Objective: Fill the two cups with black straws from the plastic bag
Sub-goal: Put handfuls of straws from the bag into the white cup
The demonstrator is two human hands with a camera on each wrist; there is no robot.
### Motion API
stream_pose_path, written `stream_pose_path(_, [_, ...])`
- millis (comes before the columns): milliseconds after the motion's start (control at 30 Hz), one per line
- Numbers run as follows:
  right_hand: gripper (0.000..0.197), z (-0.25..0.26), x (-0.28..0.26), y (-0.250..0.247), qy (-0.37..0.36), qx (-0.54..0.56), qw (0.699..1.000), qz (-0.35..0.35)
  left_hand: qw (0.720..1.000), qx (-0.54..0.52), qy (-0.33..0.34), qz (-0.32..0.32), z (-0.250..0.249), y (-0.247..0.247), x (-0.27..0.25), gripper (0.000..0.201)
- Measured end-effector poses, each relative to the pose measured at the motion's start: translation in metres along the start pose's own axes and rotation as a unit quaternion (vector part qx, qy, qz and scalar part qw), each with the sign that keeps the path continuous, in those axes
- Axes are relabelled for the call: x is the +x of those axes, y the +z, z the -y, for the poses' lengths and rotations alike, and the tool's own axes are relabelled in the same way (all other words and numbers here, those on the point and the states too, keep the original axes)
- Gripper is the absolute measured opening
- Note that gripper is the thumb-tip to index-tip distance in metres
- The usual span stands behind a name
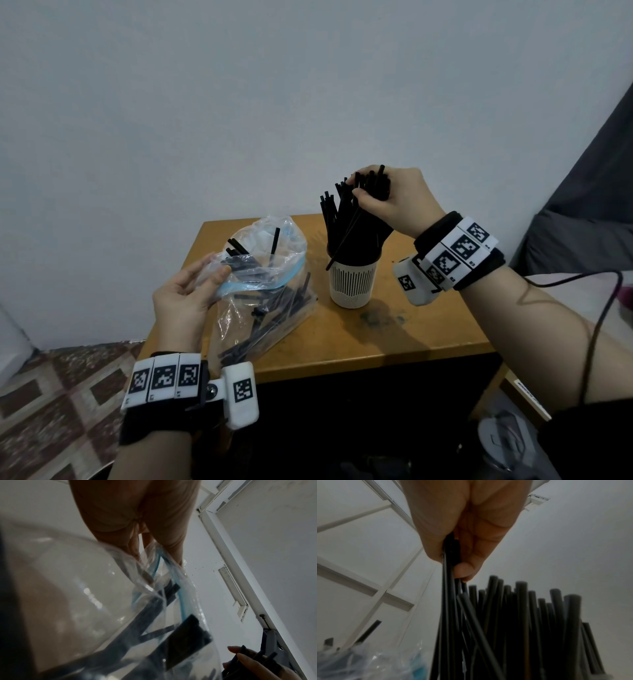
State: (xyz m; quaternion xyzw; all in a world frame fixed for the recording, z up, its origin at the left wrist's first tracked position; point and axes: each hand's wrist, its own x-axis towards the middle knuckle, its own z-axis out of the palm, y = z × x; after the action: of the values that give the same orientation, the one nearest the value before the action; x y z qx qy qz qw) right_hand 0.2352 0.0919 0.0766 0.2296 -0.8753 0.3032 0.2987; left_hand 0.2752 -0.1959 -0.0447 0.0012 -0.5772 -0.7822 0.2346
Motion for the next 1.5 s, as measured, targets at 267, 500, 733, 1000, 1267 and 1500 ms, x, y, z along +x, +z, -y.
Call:
stream_pose_path(267, [0.017, 0.003, 0.006, 0.0, 0.019, -0.014, 1.0, 0.015, 1.0, 0.015, -0.005, -0.009, 0.001, -0.003, 0.002, 0.042])
stream_pose_path(500, [0.017, 0.022, 0.019, -0.03, -0.023, -0.023, 0.999, -0.017, 1.0, 0.014, -0.007, -0.009, -0.002, -0.002, 0.0, 0.044])
stream_pose_path(733, [0.015, 0.023, 0.02, -0.025, -0.026, -0.041, 0.999, 0.023, 1.0, 0.012, -0.007, -0.005, -0.006, 0.001, -0.003, 0.056])
stream_pose_path(1000, [0.015, -0.009, 0.02, 0.009, 0.065, -0.023, 0.995, 0.072, 1.0, 0.017, -0.009, -0.002, -0.007, 0.003, -0.003, 0.049])
stream_pose_path(1267, [0.043, -0.03, 0.015, 0.025, 0.121, -0.037, 0.991, 0.05, 1.0, 0.016, -0.012, -0.004, -0.004, 0.002, -0.001, 0.041])
stream_pose_path(1500, [0.054, -0.018, -0.002, 0.023, -0.079, 0.002, 0.995, -0.058, 1.0, 0.022, -0.016, -0.005, -0.001, 0.002, -0.002, 0.046])
